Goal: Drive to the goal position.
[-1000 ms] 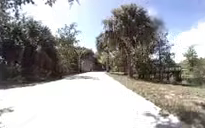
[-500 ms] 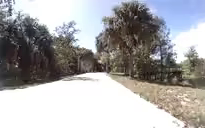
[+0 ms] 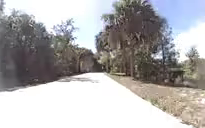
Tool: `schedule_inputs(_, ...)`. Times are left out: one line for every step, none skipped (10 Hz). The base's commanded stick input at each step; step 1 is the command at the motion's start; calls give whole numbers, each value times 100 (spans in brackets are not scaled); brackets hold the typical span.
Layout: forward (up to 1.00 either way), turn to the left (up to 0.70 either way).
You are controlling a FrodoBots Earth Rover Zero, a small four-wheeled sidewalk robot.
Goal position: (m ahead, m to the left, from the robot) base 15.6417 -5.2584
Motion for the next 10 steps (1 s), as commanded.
schedule_inputs(84, 0)
schedule_inputs(84, 0)
schedule_inputs(84, 0)
schedule_inputs(84, 0)
schedule_inputs(84, 0)
schedule_inputs(84, 0)
schedule_inputs(84, 0)
schedule_inputs(84, 0)
schedule_inputs(84, 0)
schedule_inputs(84, 0)
